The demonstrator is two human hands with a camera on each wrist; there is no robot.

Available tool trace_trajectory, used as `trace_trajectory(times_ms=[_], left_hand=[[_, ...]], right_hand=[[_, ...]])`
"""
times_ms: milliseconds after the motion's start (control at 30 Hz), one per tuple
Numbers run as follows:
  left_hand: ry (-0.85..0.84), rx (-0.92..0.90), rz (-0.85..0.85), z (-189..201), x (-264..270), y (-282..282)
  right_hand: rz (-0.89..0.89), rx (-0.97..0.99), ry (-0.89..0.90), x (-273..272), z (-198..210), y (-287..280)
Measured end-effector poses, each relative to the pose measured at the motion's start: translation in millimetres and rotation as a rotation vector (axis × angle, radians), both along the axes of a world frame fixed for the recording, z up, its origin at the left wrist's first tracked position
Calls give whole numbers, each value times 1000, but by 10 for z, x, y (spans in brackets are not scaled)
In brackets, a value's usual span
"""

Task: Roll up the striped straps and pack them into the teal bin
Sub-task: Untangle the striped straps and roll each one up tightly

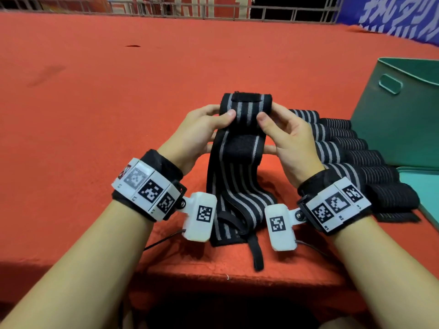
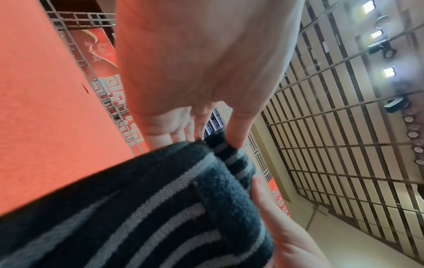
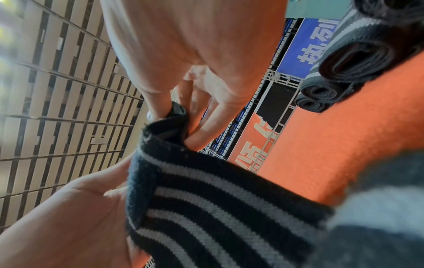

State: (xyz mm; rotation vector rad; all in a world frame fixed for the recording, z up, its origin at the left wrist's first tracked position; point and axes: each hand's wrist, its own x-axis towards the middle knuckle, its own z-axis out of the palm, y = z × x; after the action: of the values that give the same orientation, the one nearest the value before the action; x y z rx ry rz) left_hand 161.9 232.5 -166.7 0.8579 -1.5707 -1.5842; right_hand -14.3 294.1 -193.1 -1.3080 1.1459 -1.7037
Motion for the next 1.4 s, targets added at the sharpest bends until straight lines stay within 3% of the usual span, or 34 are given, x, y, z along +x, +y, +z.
trace_trajectory(times_ms=[167, 367, 467, 533, 600, 667, 800, 1000, 1400], left_hand=[[49, 34, -2, 42, 20, 19], [-200, 48, -17, 29, 73, 30], [-39, 67, 32, 22, 48, 27], [91, 88, 71, 23, 24, 16], [167, 80, 92, 9, 10, -5], [196, 70, 93, -26, 10, -36], [196, 78, 103, -76, 22, -67], [160, 60, 74, -54, 39, -85], [14, 89, 44, -57, 28, -25]], right_hand=[[-1, -89, 57, -49, -41, -59], [1, -112, 197, 2, -113, -64], [1, -98, 180, -10, -116, -77], [26, -48, 68, -25, -76, -89], [105, 80, -107, -18, -17, -72], [181, 194, -107, 12, 5, -48], [108, 225, 24, 77, 5, -37], [89, 146, -12, 89, 21, -10], [83, 164, -27, 43, -10, 32]])
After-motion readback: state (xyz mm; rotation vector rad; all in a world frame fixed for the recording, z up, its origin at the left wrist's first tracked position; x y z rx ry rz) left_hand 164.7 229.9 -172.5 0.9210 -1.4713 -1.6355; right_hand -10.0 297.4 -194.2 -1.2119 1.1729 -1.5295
